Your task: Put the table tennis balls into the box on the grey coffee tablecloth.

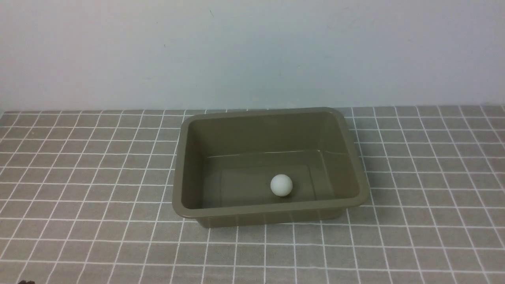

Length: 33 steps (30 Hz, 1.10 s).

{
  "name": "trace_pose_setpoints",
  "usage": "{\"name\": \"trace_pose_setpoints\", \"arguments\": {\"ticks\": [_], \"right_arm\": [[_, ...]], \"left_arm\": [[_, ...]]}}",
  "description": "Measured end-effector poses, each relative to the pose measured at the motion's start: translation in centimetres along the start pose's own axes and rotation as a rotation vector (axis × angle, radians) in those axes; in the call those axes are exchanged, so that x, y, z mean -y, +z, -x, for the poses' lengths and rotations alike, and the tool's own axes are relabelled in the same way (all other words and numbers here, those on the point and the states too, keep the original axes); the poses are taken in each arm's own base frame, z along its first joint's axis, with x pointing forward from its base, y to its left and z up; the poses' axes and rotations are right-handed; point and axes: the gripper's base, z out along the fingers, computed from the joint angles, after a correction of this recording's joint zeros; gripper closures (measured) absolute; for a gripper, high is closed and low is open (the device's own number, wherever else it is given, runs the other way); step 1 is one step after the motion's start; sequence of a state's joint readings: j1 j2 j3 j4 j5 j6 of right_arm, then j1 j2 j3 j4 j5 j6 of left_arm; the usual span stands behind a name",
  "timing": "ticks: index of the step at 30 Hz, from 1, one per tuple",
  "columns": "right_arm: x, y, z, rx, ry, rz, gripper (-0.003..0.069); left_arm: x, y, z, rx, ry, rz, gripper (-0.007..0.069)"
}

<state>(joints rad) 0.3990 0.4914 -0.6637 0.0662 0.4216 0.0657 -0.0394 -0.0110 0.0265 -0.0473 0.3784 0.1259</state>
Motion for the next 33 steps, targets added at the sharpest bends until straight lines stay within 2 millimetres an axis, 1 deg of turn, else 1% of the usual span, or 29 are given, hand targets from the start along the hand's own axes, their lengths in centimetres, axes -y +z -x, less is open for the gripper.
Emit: {"name": "trace_pose_setpoints", "arguments": {"ticks": [1,2,3,4,5,6,7,8,10,11,14,20,27,30,33], "right_arm": [[0.1,-0.8,-0.7,0.034,-0.001,0.002,0.0671],[0.2,-2.5,-1.8,0.118,0.004,0.009,0.0671],[0.3,-3.2,-2.8,0.143,0.02,0.012,0.0671],[0.3,-3.2,-3.2,0.139,0.023,0.012,0.0671],[0.5,-4.0,-4.5,0.154,0.048,0.014,0.0671],[0.5,-4.0,-4.7,0.149,0.047,0.013,0.0671],[0.6,-4.3,-5.4,0.155,0.051,0.012,0.0671],[0.8,-5.1,-6.5,0.183,0.046,0.011,0.0671],[0.9,-6.1,-7.3,0.238,0.03,0.012,0.0671],[0.9,-6.3,-7.4,0.246,0.027,0.011,0.0671],[1.0,-6.4,-7.9,0.242,0.045,0.013,0.0671],[1.1,-6.0,-9.6,0.082,0.092,-0.001,0.0669],[1.5,-6.0,-10.3,0.004,0.005,-0.05,0.0669],[2.0,-5.7,-11.2,-0.031,-0.067,-0.11,0.0669],[2.9,-5.1,-13.1,-0.077,-0.093,-0.248,0.0669]], "left_arm": [[0.0,0.0,0.0,0.0,0.0,0.0,0.0629],[0.0,0.0,0.0,0.0,0.0,0.0,0.0629],[0.0,0.0,0.0,0.0,0.0,0.0,0.0629],[0.0,0.0,0.0,0.0,0.0,0.0,0.0629],[0.0,0.0,0.0,0.0,0.0,0.0,0.0629],[0.0,0.0,0.0,0.0,0.0,0.0,0.0629],[0.0,0.0,0.0,0.0,0.0,0.0,0.0629],[0.0,0.0,0.0,0.0,0.0,0.0,0.0629],[0.0,0.0,0.0,0.0,0.0,0.0,0.0629],[0.0,0.0,0.0,0.0,0.0,0.0,0.0629],[0.0,0.0,0.0,0.001,-0.002,0.0,0.0629],[0.0,0.0,0.0,0.001,-0.002,0.0,0.0629],[0.0,0.0,0.0,0.001,-0.002,0.0,0.0629],[0.0,0.0,0.0,0.001,-0.002,0.0,0.0629],[0.0,0.0,0.0,0.001,-0.002,0.0,0.0629]]}}
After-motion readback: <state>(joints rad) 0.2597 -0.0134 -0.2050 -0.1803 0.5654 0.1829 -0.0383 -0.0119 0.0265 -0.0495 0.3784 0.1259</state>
